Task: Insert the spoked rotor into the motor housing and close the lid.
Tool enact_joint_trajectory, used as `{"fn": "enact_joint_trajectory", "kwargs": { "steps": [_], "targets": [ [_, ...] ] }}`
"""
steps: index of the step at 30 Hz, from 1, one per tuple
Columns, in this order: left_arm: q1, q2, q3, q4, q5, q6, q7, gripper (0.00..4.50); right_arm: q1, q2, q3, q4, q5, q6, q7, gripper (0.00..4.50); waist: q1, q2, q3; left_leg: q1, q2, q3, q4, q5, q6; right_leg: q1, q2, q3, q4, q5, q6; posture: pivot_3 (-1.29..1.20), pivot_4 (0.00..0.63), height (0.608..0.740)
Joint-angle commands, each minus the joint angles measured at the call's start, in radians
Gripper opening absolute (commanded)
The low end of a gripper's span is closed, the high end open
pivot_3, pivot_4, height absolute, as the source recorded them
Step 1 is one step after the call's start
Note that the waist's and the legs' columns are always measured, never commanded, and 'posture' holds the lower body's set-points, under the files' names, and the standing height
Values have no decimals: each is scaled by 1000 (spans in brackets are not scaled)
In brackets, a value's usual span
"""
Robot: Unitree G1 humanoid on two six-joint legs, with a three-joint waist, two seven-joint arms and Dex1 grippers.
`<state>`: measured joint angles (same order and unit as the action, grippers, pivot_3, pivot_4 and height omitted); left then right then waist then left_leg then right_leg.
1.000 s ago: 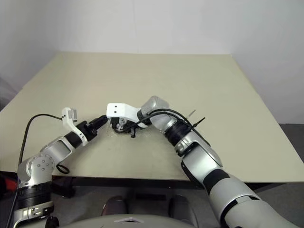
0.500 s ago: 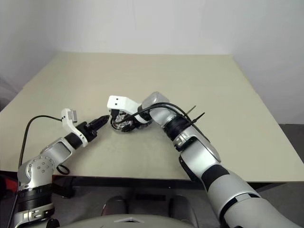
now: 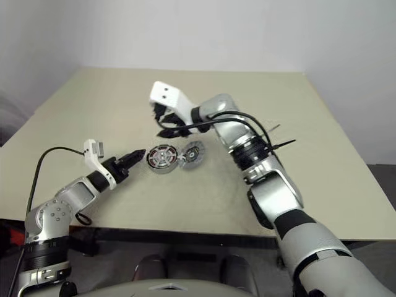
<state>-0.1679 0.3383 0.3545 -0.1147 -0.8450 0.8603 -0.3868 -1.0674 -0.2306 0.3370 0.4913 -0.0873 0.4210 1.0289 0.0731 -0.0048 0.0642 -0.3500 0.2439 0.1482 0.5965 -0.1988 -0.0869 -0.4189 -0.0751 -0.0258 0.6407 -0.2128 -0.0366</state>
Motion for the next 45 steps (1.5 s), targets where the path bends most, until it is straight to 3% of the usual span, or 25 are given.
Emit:
{"fn": "enact_joint_trajectory", "kwargs": {
  "steps": [1,6,15,19,27,45],
  "targets": [
    [-30,27,-2,7,-5,1,-27,2601,19,-81,-44,56,-30,-99,-72,1619,3,0,0,0,0,0,0,0,-1,0,0,0,0,0,0,0,0,740],
    [-60,51,-14,43,3,9,-48,2601,87,-200,-48,53,-43,-146,-71,21,3,0,0,-1,-1,0,0,1,-1,0,0,0,0,0,0,0,0,740],
    [-91,60,-30,78,15,12,-65,2601,303,-342,14,-210,-20,-104,135,21,0,0,0,-1,-1,0,0,0,0,0,0,1,0,0,0,0,0,740],
    [-88,60,-29,76,16,14,-65,2601,345,-325,17,-307,11,-40,160,21,-1,0,0,0,-1,0,0,-1,2,0,0,1,1,0,0,0,0,740],
    [-63,62,-12,58,12,15,-54,2601,271,-262,-20,-333,108,85,162,21,1,0,0,0,0,0,1,-1,2,1,0,1,1,0,0,0,0,740],
    [-54,66,11,47,13,12,-38,2601,206,-118,22,-331,154,108,105,21,-4,0,0,1,0,0,0,-1,2,1,0,1,1,0,0,0,0,740]
  ]
}}
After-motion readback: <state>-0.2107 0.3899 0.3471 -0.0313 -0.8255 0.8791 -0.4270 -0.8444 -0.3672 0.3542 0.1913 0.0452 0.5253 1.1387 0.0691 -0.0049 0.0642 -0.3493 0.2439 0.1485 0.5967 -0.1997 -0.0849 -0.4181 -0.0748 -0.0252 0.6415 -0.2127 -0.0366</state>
